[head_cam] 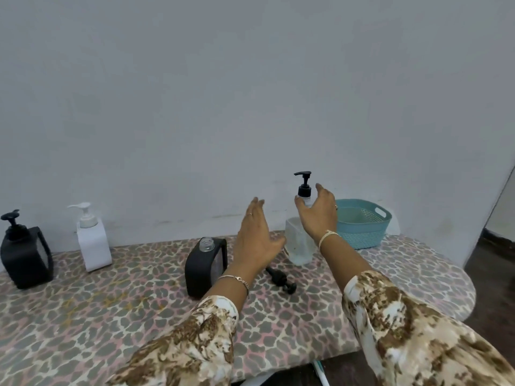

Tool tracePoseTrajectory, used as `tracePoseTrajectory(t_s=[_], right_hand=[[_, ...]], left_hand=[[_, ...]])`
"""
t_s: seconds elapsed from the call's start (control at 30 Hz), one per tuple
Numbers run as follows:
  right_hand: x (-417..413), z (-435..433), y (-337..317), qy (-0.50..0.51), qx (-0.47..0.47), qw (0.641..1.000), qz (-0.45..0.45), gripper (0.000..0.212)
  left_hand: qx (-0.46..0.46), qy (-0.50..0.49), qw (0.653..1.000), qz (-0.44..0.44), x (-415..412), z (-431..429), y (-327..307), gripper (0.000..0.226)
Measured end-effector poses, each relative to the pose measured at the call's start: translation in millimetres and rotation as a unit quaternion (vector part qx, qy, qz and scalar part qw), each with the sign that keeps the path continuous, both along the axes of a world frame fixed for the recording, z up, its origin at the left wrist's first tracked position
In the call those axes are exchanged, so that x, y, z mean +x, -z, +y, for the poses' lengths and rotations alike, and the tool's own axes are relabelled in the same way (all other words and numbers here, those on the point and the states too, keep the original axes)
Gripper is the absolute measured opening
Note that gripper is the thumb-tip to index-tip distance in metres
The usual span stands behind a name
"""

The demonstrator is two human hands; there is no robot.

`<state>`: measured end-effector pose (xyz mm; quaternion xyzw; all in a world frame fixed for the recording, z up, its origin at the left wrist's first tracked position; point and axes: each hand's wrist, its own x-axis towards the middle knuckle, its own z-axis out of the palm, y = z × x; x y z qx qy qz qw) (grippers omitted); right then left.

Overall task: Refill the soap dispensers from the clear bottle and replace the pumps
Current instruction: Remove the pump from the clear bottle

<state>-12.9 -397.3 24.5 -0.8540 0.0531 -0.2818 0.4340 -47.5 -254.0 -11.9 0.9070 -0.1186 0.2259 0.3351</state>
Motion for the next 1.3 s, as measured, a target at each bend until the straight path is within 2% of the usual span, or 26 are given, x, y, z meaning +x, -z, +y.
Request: tracePoseTrajectory(t_s=[0.1,0.23,0.33,0.53,0.63,0.77,0.93,1.07,1.2,1.3], right_hand=[[23.9,-10.4,-3.7,-0.016,0.034,0.999,0.007,0.066],[40.4,-19.2,-4.8,-0.025,0.028,0.999,-0.013,0.033],[44.9,-21.3,-5.7,-0.007,0.019,0.999,-0.025,0.025],[54.1,-27.2,-3.9,-0.022,0.018,0.999,-0.024,0.025],[62.1,-35.8,-2.3,-0.099,0.056,0.994,-0.010,0.020],[61.9,-44.9,-4.1,-0.185,0.099,0.978,0.011,0.022],[59.6,-42.7,-6.3,-0.096,0.073,0.992,-0.026,0.041],[58.5,-38.4,-7.5,-0.093,0.083,0.992,-0.020,0.031],[58.0,-38.5,-9.1,-0.131,0.094,0.987,-0.003,0.025],[58.1,-36.3,-6.2,-0.102,0.064,0.993,-0.016,0.034]], left_hand=[[0.017,0.029,0.997,0.076,25.5,-14.9,5.2,0.104],[-0.015,0.057,0.992,0.112,53.8,-37.0,4.7,0.107],[-0.039,0.068,0.991,0.113,68.5,-55.0,2.4,0.106],[-0.138,0.046,0.986,0.077,85.4,-69.0,9.1,0.096],[-0.175,0.050,0.980,0.081,86.6,-65.7,9.1,0.093],[-0.161,0.045,0.982,0.083,84.4,-65.0,8.9,0.094],[-0.177,0.051,0.979,0.086,83.5,-66.2,11.2,0.096],[-0.180,0.052,0.978,0.091,85.7,-66.3,12.5,0.096],[-0.187,0.058,0.976,0.094,87.3,-65.7,13.4,0.099],[-0.200,0.070,0.972,0.105,87.1,-66.8,12.6,0.102]])
